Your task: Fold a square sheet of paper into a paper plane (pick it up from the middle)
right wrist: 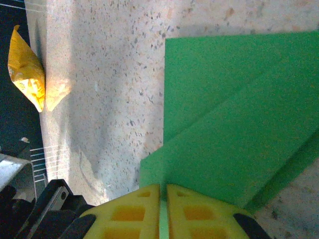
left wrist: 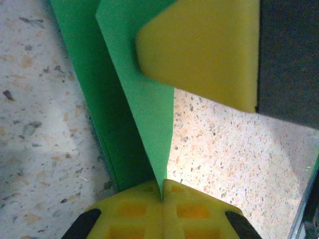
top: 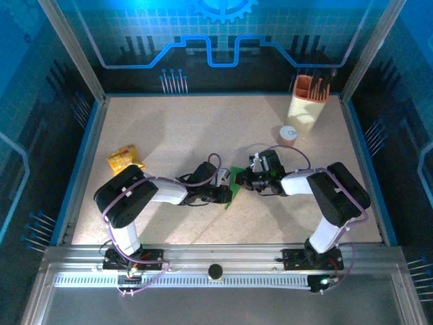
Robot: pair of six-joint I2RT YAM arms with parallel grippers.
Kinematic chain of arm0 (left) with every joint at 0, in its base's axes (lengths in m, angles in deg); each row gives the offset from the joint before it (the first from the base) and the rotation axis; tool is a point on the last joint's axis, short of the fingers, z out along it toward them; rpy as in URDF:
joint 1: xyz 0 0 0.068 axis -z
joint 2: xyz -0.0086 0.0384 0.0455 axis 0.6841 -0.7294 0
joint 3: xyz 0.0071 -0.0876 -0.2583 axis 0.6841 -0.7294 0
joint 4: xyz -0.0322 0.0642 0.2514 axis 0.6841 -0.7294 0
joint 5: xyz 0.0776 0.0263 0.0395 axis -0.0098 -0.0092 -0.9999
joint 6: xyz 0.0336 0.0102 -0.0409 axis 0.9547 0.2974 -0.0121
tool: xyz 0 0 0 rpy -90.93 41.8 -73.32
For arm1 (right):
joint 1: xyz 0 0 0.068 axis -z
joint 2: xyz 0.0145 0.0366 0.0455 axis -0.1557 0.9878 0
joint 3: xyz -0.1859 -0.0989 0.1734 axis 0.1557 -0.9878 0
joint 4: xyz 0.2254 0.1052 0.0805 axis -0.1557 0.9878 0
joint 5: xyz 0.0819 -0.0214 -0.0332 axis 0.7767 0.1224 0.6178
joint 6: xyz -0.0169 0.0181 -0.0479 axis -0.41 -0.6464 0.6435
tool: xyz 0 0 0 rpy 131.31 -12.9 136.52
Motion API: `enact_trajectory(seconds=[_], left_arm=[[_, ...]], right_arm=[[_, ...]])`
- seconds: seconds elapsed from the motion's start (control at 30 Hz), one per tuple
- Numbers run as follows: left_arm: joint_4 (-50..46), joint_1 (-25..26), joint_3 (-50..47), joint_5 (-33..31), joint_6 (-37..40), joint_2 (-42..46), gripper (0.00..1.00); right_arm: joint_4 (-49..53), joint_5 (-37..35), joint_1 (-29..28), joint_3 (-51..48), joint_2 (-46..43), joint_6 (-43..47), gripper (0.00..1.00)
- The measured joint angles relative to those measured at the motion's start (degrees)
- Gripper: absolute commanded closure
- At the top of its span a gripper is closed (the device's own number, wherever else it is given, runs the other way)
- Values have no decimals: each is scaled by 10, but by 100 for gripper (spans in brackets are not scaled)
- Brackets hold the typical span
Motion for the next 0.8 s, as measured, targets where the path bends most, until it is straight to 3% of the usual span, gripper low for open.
enact_trajectory(seconds=[0.8], left_arm=[[15,-20,0,41,-43,-13,94]], right_arm=[[-31,13,5,2,16,-6,86]])
